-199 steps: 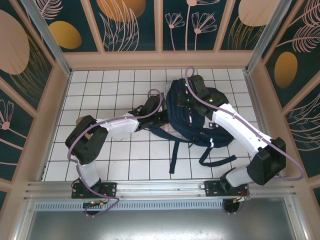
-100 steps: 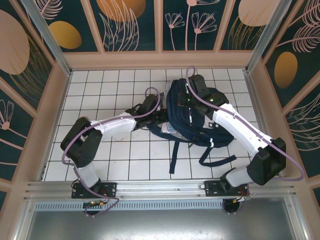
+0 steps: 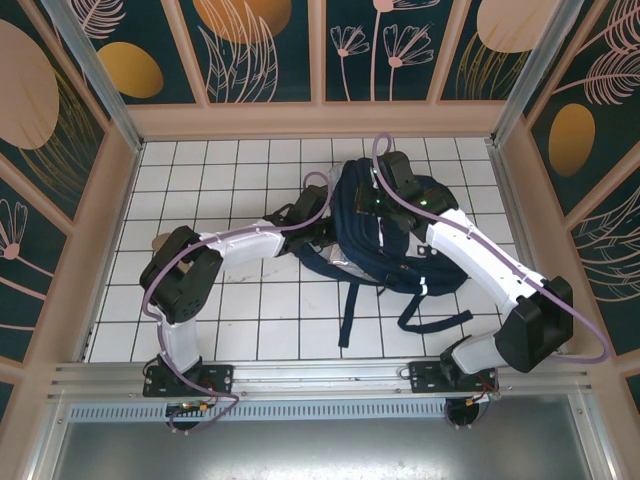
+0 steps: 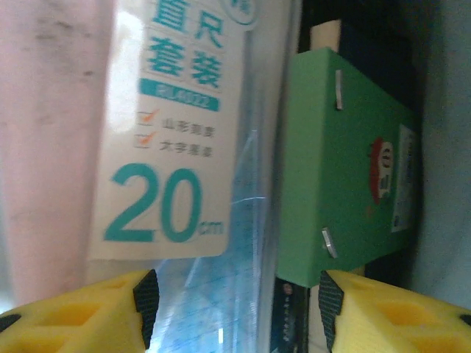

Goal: Pack the student bag
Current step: Place the loose stationery in the student bag, then pick up the glasses case from the middle-left of the table.

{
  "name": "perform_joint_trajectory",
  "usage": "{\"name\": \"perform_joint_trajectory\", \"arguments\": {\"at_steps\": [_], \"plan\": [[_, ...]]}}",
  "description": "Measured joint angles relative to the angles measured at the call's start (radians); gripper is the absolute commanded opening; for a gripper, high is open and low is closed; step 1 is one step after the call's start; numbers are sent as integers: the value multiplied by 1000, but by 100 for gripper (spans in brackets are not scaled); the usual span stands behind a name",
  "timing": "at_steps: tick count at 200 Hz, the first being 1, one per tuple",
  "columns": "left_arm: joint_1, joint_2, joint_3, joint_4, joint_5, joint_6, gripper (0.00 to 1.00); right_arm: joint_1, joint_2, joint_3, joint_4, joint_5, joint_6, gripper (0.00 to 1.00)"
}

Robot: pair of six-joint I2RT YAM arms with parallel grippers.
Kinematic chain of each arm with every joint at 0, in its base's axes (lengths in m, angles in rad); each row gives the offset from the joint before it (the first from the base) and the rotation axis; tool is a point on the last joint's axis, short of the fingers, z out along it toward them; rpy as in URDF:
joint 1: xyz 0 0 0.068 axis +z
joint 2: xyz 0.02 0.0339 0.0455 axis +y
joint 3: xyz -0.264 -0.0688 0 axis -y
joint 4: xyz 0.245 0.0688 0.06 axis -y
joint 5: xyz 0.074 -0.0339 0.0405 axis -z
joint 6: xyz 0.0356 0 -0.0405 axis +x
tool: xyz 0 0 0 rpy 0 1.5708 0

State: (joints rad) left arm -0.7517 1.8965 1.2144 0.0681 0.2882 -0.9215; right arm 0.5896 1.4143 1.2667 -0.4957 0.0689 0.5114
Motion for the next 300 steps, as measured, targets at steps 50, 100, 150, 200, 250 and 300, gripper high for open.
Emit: {"name": "perform_joint_trajectory", "arguments": {"at_steps": [50,100,150,200,250,300], "plan": [[-2,5,6,9,18,-21,69,0,0,0,0,0,0,0],[30,-103,-17,-58,-37,-24,83,-4,0,-23,29,-20,0,0],[178,-357,-160,-134,-89,-21,90,-6,0,-50,60,-49,0,0],[399,-507,-297,-246,-167,27,95,-6,3,-58,76,-72,0,0],[694,-504,-338,-419,-324,112,98,6,35,-58,90,-92,-1,0],[821,-374,-280,-525,-491,218,99,20,45,-68,100,-97,-1,0]]}}
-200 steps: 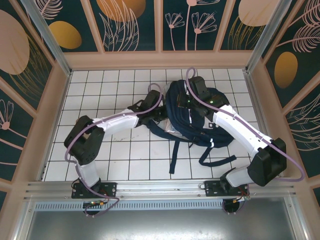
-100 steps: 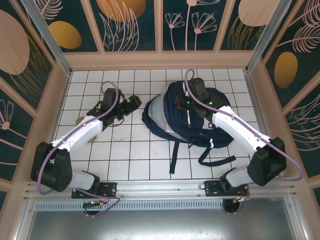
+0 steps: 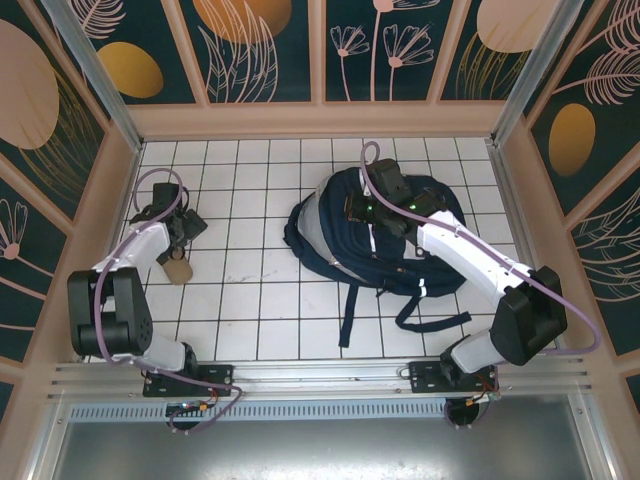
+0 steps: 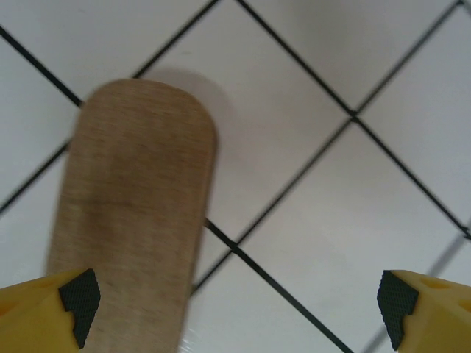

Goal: Pack the student bag
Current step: Pick up the glasses case from the middle-left of the table.

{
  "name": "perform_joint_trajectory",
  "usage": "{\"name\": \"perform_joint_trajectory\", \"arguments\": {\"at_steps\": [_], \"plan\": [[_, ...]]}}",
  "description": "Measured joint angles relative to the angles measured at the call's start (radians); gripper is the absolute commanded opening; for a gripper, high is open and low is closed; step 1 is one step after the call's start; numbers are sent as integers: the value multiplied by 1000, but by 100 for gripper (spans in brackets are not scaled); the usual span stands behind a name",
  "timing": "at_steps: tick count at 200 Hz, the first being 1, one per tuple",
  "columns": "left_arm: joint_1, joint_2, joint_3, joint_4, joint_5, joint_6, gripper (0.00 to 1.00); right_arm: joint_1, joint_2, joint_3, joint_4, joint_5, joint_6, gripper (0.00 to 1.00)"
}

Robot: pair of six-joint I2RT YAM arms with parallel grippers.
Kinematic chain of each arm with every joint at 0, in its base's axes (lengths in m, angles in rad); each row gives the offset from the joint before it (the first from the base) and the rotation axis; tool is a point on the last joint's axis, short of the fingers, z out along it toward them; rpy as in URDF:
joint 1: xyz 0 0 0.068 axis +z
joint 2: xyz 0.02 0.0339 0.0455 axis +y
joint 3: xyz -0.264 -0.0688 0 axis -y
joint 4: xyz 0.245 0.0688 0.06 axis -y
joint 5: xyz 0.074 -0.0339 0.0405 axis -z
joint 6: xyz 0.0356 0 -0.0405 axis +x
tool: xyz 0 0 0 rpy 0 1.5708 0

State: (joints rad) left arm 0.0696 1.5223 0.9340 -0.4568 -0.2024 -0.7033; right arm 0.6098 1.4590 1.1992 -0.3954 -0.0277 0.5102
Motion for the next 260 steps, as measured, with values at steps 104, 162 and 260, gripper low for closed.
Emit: {"name": "perform_joint_trajectory", "arguments": {"at_steps": [104,162,260], "plan": [[36,214,48,-43,-92,97,80,0,0,-4,5,0,0,0],[37,206,45,-42,-92,99,55,0,-1,-13,18,0,0,0],[-55,34,21,-41,151,47,50,0,-19,-18,18,11,0,0]]}}
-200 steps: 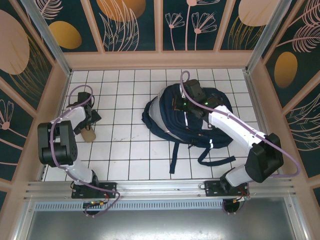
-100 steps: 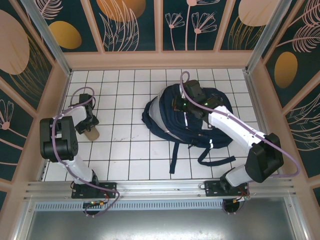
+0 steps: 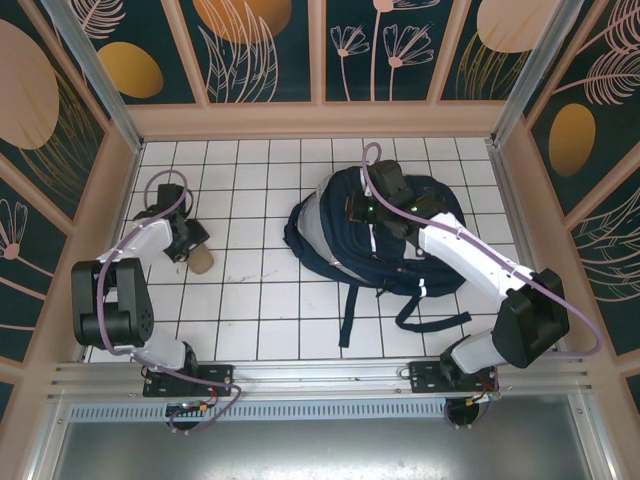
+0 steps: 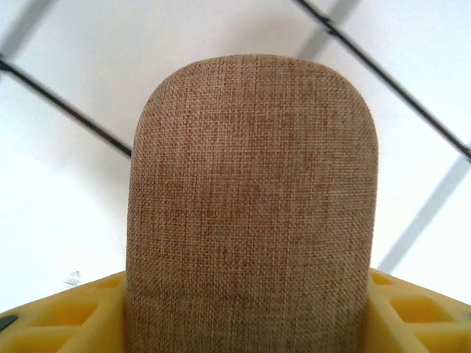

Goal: Pack the student bag
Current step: Pick up the glasses case from the middle-left of the table, then place a glasses case in the student bag.

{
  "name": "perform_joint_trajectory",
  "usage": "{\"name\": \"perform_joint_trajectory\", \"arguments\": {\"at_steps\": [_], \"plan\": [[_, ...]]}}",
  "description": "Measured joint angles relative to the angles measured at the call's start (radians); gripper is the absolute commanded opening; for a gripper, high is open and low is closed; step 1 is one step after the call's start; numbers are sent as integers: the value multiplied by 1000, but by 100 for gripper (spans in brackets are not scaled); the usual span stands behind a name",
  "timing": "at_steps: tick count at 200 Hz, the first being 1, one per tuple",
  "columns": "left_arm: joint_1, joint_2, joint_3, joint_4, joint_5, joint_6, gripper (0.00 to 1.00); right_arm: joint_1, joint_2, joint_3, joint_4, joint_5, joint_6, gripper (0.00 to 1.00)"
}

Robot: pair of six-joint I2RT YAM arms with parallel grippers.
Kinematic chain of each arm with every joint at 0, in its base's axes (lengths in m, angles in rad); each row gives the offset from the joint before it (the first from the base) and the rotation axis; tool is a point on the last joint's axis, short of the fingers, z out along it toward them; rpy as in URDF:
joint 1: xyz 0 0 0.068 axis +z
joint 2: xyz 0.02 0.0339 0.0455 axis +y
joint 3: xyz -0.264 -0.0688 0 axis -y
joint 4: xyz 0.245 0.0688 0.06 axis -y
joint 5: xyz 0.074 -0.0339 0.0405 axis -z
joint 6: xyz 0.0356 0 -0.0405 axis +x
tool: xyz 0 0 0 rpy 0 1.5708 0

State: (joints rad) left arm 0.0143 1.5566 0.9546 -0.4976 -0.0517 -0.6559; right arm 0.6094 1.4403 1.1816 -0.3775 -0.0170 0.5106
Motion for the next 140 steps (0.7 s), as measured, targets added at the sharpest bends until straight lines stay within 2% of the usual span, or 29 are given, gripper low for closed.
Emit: {"name": "perform_joint_trajectory", "arguments": {"at_steps": [47,78,107,140], "plan": [[-269,24,138,70,137,-91,50,-8,-14,-1,-4,0,0,0],[-422,134,294,135,203,-129,50,-8,-24,-8,-3,0,0,0],[-522,287,438,166,239,-143,50,-8,-25,-11,-3,0,1,0],[-586,416,520,158,253,-143,50,-8,-26,-12,-3,0,1,0]]}}
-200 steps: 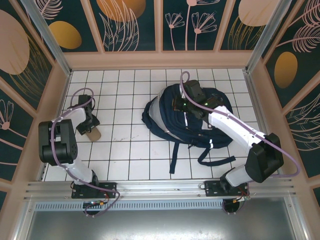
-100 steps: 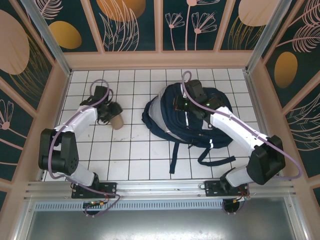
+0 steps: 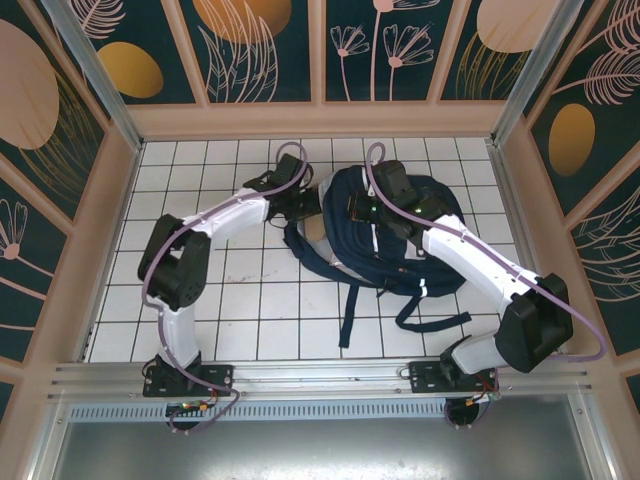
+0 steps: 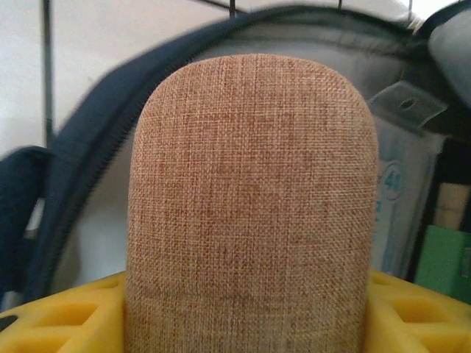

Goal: Pack the student bag
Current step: Place a glasses case in the student bag, then close the student bag at the middle-right of the table.

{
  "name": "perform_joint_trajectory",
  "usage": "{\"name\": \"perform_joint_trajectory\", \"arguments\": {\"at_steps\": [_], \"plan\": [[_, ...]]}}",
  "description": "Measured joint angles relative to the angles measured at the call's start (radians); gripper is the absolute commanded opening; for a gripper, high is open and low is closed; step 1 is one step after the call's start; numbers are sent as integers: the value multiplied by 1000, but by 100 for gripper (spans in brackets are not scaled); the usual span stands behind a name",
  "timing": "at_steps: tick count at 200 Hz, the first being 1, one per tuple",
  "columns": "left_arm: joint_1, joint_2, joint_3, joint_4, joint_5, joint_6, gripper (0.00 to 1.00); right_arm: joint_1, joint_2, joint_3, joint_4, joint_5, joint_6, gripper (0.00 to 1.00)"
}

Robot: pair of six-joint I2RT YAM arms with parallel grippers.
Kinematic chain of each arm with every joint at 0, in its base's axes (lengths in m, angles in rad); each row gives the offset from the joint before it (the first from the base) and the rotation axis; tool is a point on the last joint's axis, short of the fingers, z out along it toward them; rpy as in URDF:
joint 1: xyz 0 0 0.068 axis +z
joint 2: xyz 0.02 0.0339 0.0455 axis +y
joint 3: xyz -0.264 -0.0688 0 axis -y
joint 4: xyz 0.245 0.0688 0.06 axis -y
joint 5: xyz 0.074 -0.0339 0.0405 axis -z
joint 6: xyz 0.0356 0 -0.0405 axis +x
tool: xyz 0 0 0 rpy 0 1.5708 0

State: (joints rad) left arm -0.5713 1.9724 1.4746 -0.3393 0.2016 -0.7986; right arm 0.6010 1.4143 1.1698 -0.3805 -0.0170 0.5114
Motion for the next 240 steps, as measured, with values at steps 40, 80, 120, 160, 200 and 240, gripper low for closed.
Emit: {"name": "perform_joint_trajectory", "arguments": {"at_steps": [40,80,120,160,200,240], "plan": [[-18,61,16,-50,-31,6,76,0,0,-2,0,0,0,0],[-20,52,36,-90,-58,23,91,0,0,-8,3,-3,0,5],[-17,-13,61,-161,-96,27,92,0,-5,-18,7,-3,18,39],[26,-55,125,-274,-161,39,92,-5,-48,-54,2,-1,39,48],[104,-69,176,-309,-180,72,91,-5,-134,-109,-7,13,65,53],[100,-66,209,-278,-108,113,90,-5,-217,-201,-16,34,113,52]]}}
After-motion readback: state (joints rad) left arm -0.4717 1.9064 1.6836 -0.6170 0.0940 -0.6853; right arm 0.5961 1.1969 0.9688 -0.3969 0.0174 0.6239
